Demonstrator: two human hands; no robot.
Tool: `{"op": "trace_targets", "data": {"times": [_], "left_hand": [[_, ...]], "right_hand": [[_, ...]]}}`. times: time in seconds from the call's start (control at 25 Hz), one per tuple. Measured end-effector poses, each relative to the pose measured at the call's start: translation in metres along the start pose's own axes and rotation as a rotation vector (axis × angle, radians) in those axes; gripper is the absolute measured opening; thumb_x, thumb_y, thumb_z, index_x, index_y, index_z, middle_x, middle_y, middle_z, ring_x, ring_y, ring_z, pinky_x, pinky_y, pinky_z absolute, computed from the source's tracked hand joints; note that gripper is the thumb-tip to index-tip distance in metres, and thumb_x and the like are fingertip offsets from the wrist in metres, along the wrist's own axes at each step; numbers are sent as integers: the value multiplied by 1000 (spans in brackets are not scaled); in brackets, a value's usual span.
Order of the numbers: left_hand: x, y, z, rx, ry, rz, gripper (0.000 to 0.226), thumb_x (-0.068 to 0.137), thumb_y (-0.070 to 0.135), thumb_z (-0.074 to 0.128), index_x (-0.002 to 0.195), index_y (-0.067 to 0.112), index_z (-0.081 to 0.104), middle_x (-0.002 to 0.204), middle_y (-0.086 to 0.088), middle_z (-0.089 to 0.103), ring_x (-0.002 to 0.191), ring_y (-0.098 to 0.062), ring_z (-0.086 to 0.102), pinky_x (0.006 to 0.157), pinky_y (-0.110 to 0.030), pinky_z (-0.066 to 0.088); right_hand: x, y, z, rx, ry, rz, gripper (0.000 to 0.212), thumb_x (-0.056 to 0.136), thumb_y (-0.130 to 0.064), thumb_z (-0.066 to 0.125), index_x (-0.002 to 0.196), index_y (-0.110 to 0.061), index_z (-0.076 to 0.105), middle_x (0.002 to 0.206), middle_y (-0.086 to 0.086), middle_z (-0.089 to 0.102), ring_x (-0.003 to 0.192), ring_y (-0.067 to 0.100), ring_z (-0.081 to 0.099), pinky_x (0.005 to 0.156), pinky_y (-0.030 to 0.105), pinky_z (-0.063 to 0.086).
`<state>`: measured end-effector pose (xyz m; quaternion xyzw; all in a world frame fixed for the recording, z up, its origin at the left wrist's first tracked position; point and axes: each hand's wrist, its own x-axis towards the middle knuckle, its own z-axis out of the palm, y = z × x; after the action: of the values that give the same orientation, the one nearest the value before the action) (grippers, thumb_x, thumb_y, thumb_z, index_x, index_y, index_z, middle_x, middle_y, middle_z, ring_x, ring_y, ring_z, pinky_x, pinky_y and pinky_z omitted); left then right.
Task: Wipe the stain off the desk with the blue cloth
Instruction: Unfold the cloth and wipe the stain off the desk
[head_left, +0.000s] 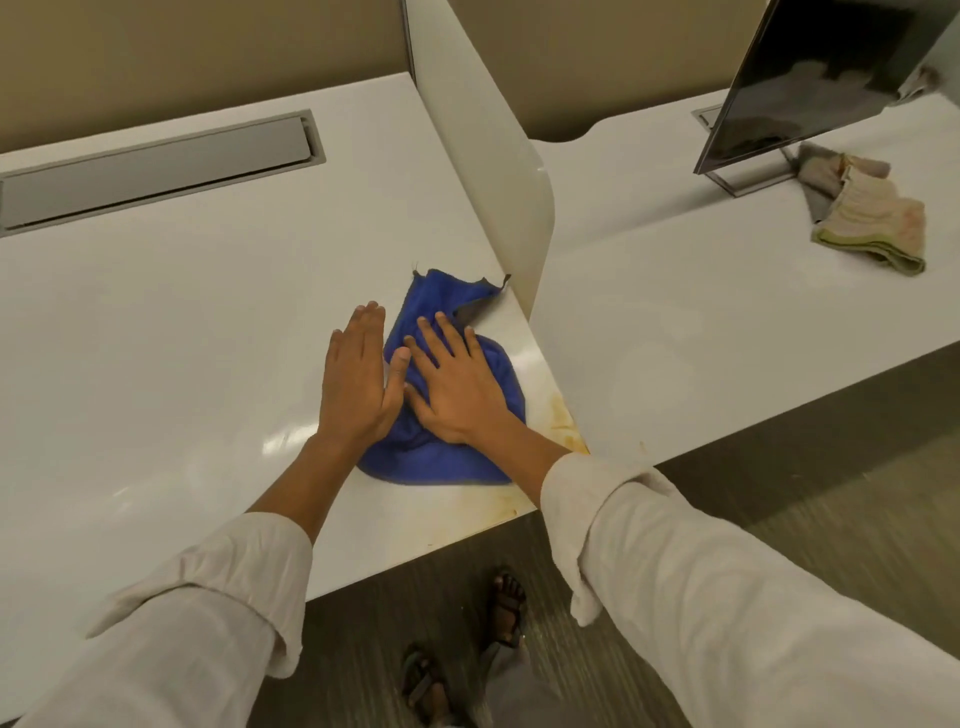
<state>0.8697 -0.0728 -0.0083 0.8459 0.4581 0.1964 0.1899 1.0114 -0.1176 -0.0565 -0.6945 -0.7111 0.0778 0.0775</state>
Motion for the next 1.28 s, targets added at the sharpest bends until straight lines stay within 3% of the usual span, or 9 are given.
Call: {"op": "trace_targets", "data": {"times": [0.12, 0.28, 0.64, 0.88, 1.04, 1.28], "left_hand": [[-2, -4, 1, 76, -58, 75, 60, 100, 35, 31, 148, 0, 30, 154, -19, 34, 144, -34, 29, 115, -55, 27], [-11, -12, 5, 116, -62, 10, 62, 100, 39, 30, 149, 1, 29, 157, -18, 30, 147, -31, 25, 118, -52, 22], [-50, -12, 14, 86, -102, -82, 69, 98, 50, 25, 152, 7, 23, 161, -14, 22, 149, -28, 19, 122, -45, 13], [-93, -21, 6, 127, -140, -84, 72, 96, 55, 21, 154, 12, 17, 163, -9, 15, 150, -26, 14, 122, -41, 7], [-110, -30, -7, 123, -114, -86, 72, 96, 55, 24, 154, 13, 17, 163, -9, 16, 150, -26, 15, 122, -41, 6], [-132, -34, -26, 23, -40, -130, 70, 96, 49, 26, 152, 7, 22, 160, -14, 23, 148, -29, 21, 121, -44, 13]], "right_hand": [[40, 23, -13, -53, -84, -9, 68, 99, -58, 27, 157, -24, 18, 167, 6, 11, 153, 32, -1, 121, 57, 2], [60, 39, -19, -39, -83, 67, 67, 102, -52, 26, 157, -15, 19, 166, 7, 14, 153, 30, 3, 122, 54, 5], [-24, 60, -19, -9, 41, 135, 61, 103, -38, 34, 154, -6, 26, 162, 14, 24, 151, 31, 17, 122, 48, 18], [-84, 51, -12, -6, 82, 206, 61, 103, -37, 36, 154, -6, 25, 163, 15, 23, 151, 31, 17, 123, 49, 15], [-102, 18, -3, -5, 100, 265, 69, 101, -48, 30, 155, -6, 22, 163, 15, 22, 152, 31, 15, 124, 48, 11], [-78, -50, 6, 41, 42, 248, 101, 87, -79, 17, 155, -4, 18, 164, 18, 14, 153, 33, 6, 124, 52, 8]]}}
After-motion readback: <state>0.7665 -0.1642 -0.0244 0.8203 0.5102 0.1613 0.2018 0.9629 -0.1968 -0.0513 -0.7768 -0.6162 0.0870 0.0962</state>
